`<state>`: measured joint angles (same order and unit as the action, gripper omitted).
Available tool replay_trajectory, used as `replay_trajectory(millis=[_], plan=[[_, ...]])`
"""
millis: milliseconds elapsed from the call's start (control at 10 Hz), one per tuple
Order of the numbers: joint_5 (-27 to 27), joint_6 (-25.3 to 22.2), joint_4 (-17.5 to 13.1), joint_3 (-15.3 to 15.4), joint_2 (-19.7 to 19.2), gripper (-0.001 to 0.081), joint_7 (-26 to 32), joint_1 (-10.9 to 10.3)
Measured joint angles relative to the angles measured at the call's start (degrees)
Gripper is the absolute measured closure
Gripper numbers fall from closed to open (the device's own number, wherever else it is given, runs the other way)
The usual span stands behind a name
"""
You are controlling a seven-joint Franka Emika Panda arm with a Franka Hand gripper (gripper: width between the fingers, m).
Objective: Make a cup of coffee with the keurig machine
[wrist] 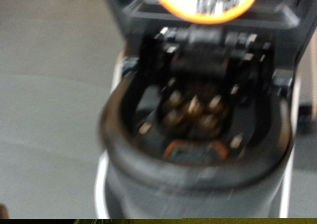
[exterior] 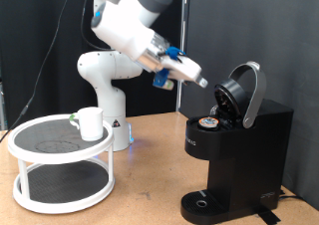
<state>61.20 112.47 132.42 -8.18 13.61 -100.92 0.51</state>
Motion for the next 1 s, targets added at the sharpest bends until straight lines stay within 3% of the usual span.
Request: replay_trajectory(millis=[600, 800, 1000], plan=[[-2.74, -7.53, -4.56, -2.55, 3.77, -0.0002, -3.07, 1.76], [-1.21, -7.77, -4.37, -2.53, 3.73, -0.0002, -2.54, 1.73], [2.60, -11.21, -5.15, -2.51, 3.56, -0.0002, -2.08, 1.39]])
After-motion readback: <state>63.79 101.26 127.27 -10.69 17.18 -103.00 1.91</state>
